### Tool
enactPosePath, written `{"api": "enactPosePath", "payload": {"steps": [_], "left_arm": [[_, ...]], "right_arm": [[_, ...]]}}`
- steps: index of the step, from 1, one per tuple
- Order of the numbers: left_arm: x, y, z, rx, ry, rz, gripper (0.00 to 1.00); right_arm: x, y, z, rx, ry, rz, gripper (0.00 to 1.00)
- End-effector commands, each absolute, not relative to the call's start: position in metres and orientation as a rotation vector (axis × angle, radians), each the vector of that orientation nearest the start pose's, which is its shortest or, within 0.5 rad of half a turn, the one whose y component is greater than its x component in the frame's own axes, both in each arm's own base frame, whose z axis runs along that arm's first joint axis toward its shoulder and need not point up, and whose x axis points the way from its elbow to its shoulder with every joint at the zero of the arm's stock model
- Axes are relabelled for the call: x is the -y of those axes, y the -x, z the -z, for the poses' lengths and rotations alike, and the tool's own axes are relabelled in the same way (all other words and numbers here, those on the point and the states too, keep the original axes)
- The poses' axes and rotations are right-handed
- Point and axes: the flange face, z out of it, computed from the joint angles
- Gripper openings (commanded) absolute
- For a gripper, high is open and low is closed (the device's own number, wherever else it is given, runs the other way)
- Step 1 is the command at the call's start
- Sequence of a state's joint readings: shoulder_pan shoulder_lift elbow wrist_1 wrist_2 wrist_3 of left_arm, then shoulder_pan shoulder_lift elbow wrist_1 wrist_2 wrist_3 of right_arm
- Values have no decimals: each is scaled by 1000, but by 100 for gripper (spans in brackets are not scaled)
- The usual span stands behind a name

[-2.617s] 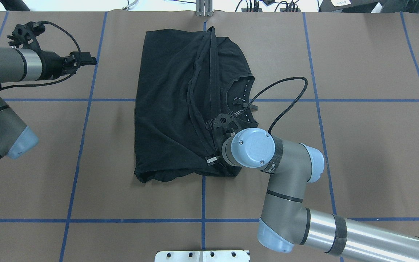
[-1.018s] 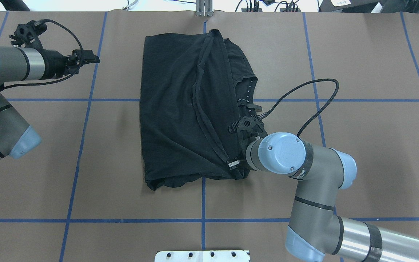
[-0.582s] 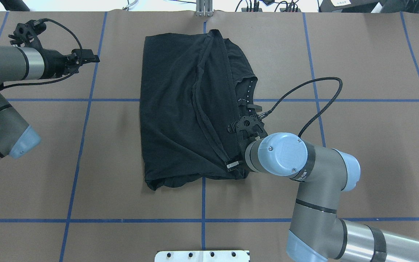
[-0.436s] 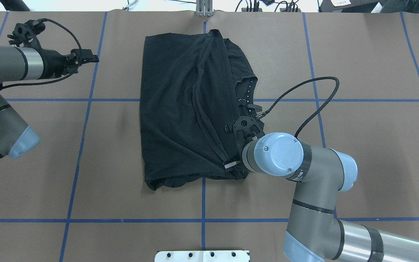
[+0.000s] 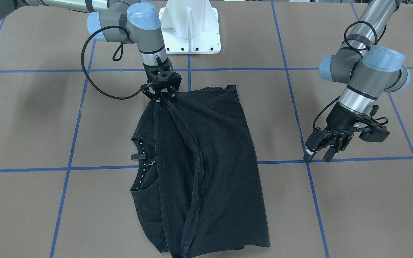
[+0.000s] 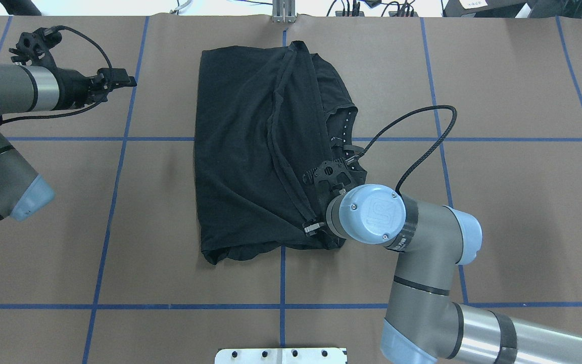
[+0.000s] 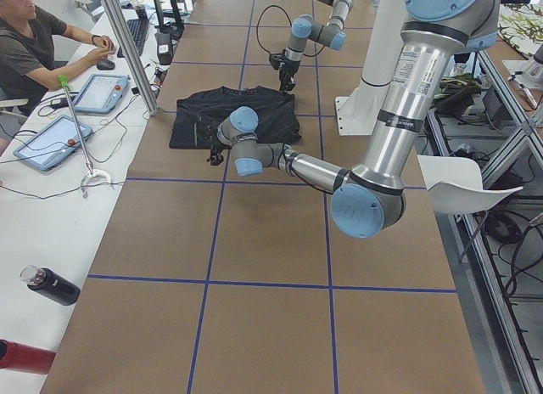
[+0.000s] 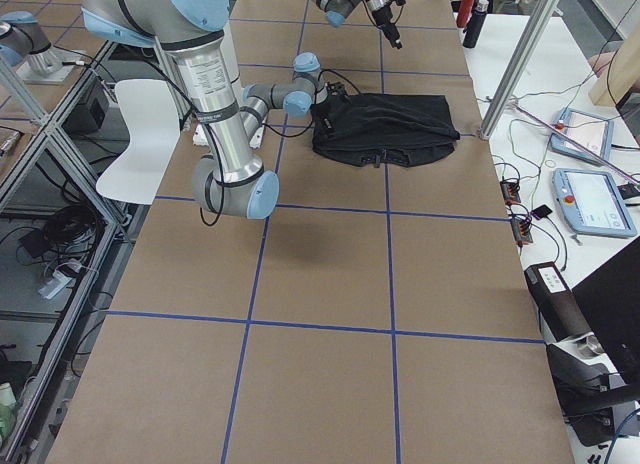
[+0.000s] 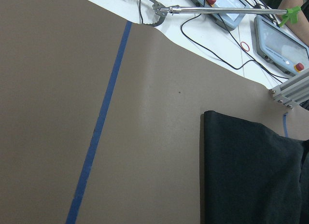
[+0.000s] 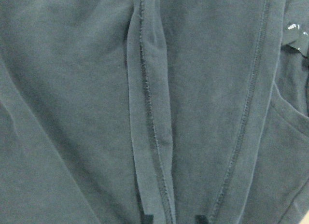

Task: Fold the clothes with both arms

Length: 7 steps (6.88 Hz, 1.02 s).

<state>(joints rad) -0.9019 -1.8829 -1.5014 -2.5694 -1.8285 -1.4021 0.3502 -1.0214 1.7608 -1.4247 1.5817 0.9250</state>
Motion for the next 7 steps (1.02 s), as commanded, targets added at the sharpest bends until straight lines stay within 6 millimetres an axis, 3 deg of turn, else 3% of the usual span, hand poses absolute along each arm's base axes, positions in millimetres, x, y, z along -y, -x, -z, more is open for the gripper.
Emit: {"api": "enactPosePath", "payload": {"steps": [1, 5, 6, 7], "left_arm": [[565, -309, -410, -1187, -441, 474, 95], [565, -309, -412, -1184, -438, 477, 95], [565, -309, -412, -1184, -438, 477, 95], [565, -309, -412, -1184, -438, 477, 95]], "right_arm": [[341, 578, -246, 771, -432, 289, 40], [333, 582, -252, 761, -432, 299, 36], [333, 582, -252, 759, -436, 297, 23], [333, 582, -253, 758, -435, 297, 0]]}}
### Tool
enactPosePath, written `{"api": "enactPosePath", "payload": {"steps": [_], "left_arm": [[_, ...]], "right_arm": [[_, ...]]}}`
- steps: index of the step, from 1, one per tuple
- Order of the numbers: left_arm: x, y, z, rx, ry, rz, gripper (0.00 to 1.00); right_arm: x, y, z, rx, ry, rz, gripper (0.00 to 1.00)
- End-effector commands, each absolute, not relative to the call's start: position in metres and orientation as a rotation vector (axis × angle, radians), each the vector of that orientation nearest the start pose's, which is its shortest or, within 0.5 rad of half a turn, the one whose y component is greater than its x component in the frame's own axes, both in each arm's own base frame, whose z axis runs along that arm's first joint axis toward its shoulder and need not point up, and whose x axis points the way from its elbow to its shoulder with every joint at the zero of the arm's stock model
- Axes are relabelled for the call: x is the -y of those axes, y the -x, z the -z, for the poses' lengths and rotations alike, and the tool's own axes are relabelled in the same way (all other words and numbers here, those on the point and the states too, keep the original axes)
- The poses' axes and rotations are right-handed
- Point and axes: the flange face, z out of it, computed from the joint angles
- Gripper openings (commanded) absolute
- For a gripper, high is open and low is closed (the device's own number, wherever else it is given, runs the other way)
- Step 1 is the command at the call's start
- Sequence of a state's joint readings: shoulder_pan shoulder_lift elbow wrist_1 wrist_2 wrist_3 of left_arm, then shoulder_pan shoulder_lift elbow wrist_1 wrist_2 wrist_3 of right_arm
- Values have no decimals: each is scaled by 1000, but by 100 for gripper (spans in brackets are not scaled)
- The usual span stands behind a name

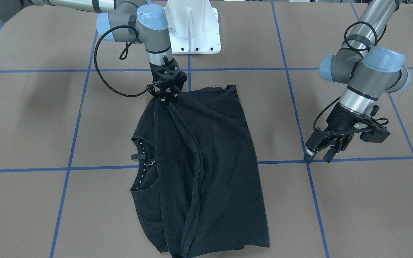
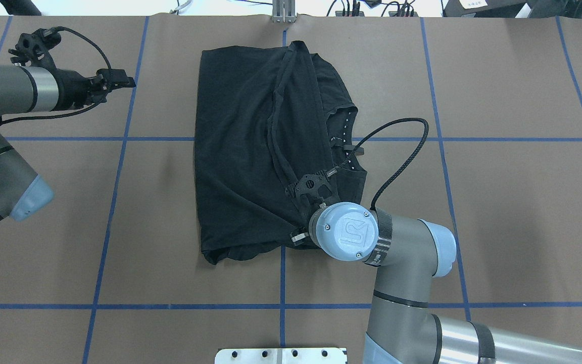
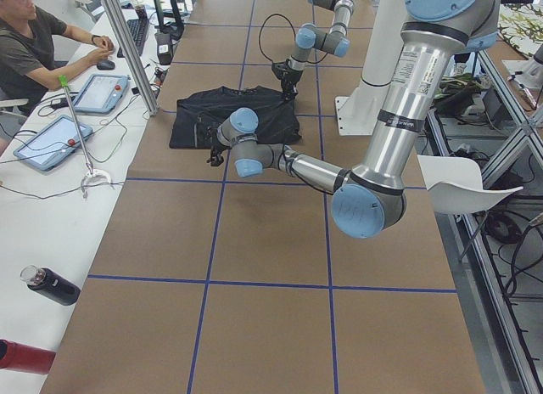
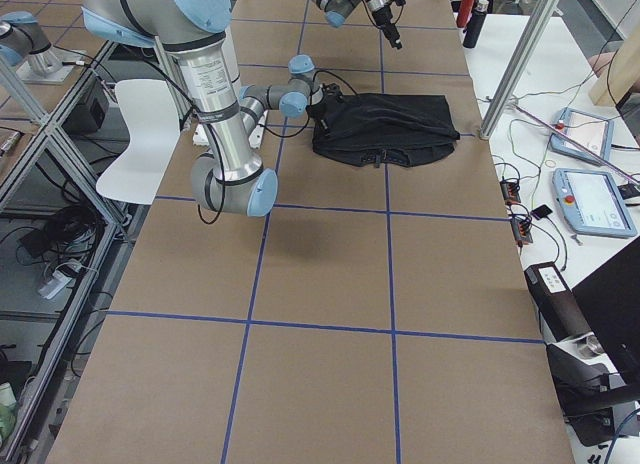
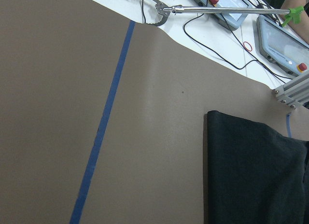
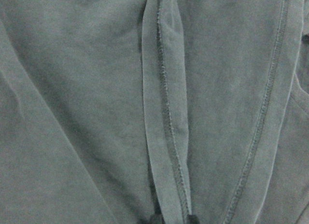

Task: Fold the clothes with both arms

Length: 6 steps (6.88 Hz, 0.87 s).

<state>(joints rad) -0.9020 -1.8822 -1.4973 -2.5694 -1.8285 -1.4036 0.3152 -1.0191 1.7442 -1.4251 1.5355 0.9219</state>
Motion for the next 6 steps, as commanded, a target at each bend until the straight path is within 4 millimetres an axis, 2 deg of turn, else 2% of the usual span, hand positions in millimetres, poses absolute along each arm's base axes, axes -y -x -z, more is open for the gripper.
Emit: {"api": "enactPosePath", "payload": {"steps": [1, 4, 5, 6], "left_arm": [[565, -309, -413, -1182, -438, 476, 95], [565, -309, -412, -1184, -438, 477, 95], [565, -309, -411, -1185, -439, 476, 95], [565, -309, -411, -1185, -439, 476, 95]], "right_arm": [[334, 582, -255, 752, -439, 306, 0], [337, 569, -248, 766, -459, 321, 0], [329, 547, -257, 775, -456, 324, 0], [325, 534, -267, 770, -452, 323, 0]]}}
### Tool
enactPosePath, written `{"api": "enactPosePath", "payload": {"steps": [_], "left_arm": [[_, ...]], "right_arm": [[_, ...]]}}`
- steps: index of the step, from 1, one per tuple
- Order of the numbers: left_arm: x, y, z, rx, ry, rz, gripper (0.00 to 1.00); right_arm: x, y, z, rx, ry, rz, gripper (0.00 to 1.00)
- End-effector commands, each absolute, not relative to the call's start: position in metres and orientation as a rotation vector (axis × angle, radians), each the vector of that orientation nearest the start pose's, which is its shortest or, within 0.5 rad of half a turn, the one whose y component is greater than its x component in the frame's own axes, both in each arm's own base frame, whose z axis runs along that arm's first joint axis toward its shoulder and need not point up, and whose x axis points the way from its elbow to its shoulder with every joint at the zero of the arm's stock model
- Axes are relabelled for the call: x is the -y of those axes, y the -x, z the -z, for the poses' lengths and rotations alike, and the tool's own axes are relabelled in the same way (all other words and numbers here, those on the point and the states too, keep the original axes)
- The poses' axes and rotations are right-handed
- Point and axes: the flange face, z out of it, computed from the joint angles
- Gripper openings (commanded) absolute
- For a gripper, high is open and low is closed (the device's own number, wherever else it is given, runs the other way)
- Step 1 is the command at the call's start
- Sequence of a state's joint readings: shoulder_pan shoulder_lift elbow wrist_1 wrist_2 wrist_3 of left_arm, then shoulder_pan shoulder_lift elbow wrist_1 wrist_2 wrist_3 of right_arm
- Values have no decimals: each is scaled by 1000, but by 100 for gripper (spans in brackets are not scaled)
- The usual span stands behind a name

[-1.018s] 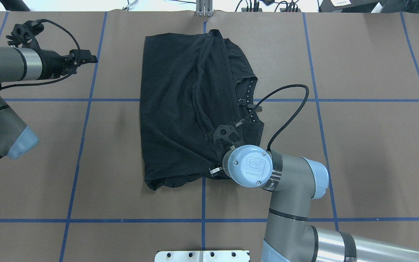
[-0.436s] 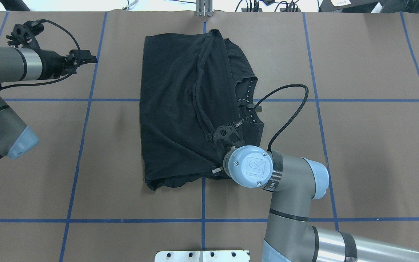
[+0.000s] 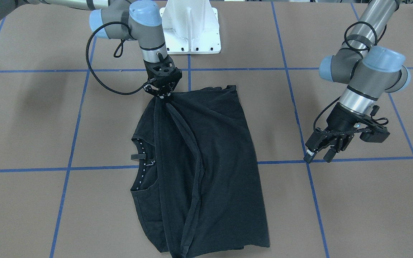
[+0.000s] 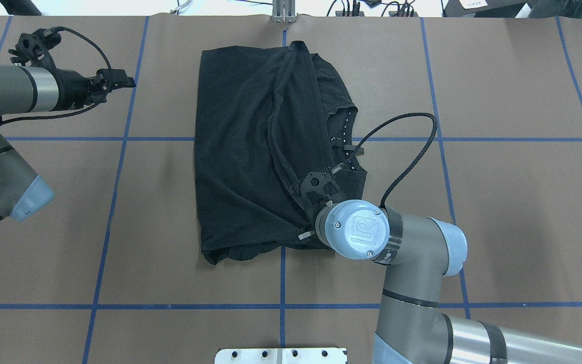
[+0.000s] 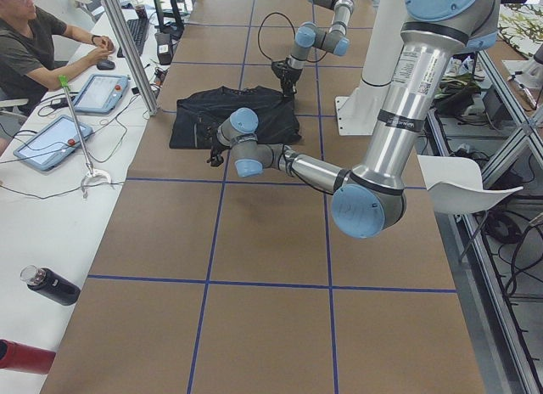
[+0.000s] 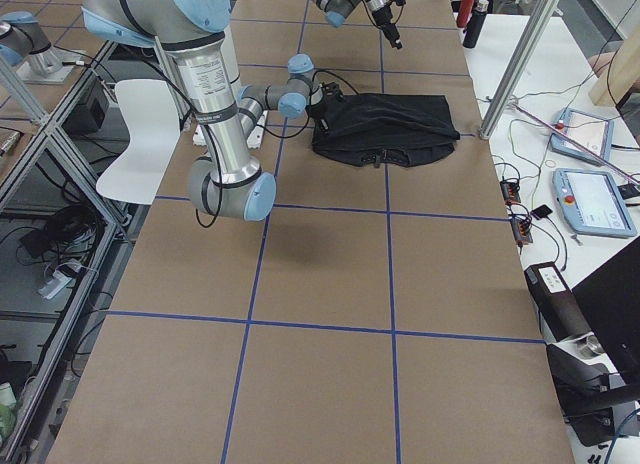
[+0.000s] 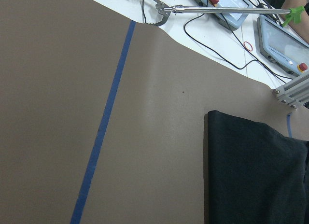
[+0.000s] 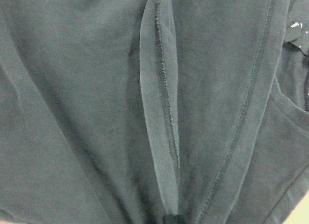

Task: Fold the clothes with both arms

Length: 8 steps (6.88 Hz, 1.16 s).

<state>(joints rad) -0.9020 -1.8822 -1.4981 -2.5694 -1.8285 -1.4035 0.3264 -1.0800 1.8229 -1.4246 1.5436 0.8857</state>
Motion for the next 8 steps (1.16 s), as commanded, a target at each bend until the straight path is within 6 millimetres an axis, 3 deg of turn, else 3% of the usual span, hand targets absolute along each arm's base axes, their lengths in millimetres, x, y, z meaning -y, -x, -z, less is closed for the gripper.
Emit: {"api": "enactPosePath", "payload": {"steps": [1, 2, 4, 5, 8], "left_arm": [[565, -309, -411, -1186, -440, 476, 95], [565, -309, -411, -1186, -440, 476, 95], [565, -309, -411, -1186, -441, 477, 95], [565, -309, -411, -1186, -441, 477, 95], [565, -309, -411, -1186, -441, 477, 95]], "right_arm": [[325, 524, -266, 775, -460, 316, 0], [311, 507, -279, 772, -451, 325, 0], [297, 511, -288, 767, -433, 327, 0], [280, 518, -295, 771, -403, 307, 0], [272, 512, -308, 759, -397, 296, 0]]}}
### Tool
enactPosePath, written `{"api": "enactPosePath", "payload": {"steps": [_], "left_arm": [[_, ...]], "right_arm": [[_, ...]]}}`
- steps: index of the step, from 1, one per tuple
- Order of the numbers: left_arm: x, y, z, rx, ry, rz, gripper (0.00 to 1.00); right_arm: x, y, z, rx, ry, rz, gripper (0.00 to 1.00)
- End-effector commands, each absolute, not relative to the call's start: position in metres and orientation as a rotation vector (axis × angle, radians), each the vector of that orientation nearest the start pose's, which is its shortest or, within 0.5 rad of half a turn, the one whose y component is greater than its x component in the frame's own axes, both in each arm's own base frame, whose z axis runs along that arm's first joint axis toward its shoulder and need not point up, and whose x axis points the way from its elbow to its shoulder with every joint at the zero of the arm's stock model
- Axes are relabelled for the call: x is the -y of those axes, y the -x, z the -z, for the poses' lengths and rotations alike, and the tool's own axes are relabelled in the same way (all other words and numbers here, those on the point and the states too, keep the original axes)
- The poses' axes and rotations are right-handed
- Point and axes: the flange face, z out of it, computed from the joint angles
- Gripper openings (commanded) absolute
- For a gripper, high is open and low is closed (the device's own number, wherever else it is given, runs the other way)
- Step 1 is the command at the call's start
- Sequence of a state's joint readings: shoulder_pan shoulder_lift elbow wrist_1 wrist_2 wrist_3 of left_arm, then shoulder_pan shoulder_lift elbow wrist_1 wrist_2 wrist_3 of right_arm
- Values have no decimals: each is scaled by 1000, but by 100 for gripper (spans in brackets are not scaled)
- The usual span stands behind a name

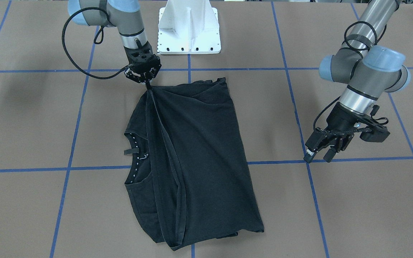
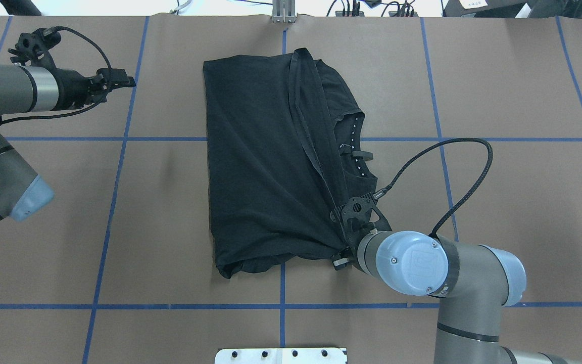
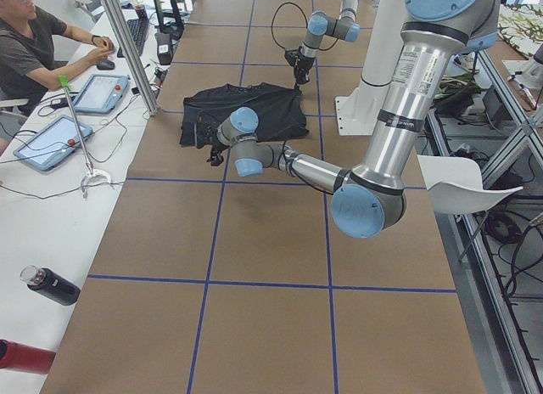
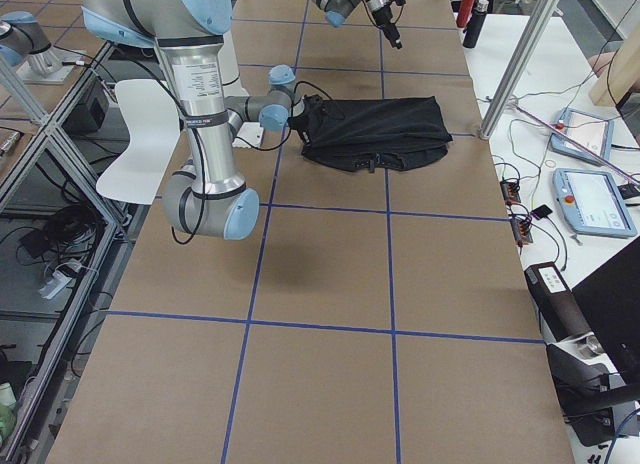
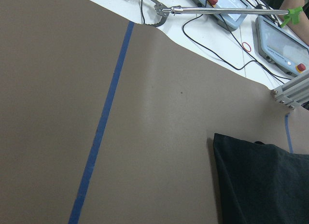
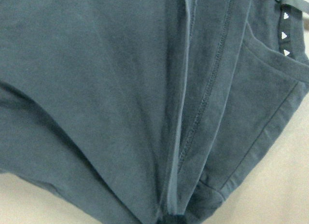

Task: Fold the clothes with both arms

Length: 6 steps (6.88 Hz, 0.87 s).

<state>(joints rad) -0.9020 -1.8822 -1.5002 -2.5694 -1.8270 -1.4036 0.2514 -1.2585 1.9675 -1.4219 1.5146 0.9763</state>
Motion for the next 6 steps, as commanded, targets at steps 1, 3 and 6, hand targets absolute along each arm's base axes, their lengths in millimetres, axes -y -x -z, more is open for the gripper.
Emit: {"api": "enactPosePath", "payload": {"steps": [1, 3, 6], "left_arm": [[565, -309, -411, -1186, -441, 477, 95], [565, -309, -412, -1183, -439, 478, 95], [565, -310, -412, -1183, -438, 477, 95]], "right_arm": [[270, 513, -308, 764, -385, 275, 18], [267, 513, -304, 789, -356, 204, 48], [264, 509, -294, 884, -160, -241, 56]]}}
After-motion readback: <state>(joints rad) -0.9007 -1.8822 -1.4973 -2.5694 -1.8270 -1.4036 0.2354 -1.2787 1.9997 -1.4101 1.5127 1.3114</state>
